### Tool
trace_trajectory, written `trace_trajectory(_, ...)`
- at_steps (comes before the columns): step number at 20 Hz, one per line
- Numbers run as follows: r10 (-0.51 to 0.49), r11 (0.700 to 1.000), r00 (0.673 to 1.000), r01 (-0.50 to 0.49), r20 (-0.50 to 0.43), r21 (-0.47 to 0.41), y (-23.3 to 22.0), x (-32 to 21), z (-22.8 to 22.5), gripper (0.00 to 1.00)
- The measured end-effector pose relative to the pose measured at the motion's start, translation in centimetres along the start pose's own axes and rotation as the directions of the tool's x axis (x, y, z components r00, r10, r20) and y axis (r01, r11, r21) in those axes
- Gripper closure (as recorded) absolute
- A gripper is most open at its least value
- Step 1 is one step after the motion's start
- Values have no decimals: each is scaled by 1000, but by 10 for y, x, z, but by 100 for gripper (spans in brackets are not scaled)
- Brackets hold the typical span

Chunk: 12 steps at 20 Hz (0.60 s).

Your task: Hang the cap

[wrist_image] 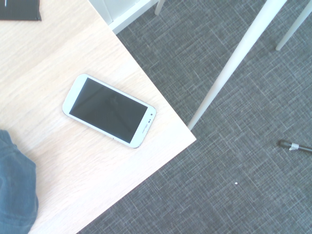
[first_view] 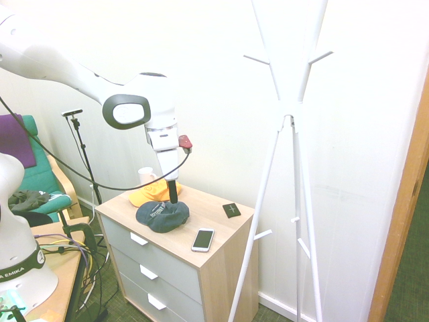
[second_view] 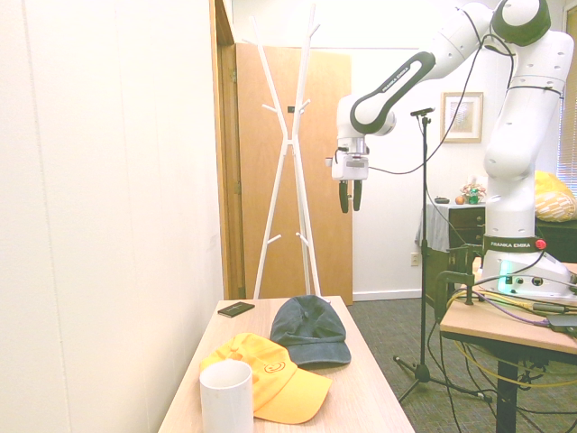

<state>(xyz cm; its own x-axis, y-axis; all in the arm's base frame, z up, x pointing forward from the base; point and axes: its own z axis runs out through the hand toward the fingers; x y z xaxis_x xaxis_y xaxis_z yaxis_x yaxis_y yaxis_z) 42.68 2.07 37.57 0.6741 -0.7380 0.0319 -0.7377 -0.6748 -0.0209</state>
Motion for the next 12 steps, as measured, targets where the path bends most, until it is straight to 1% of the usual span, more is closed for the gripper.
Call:
trace_trajectory(3, -10, 1000, 1000, 10, -3, 0, -1, 0, 1, 0)
trace_trajectory(5, -26, 1000, 1000, 26, -14, 5, -11, -3, 9, 0)
trace_trajectory(7, -61, 998, 998, 61, -25, 0, -33, -17, 27, 0)
trace_trajectory(12, -182, 983, 983, 181, -28, -41, -108, -87, 93, 0)
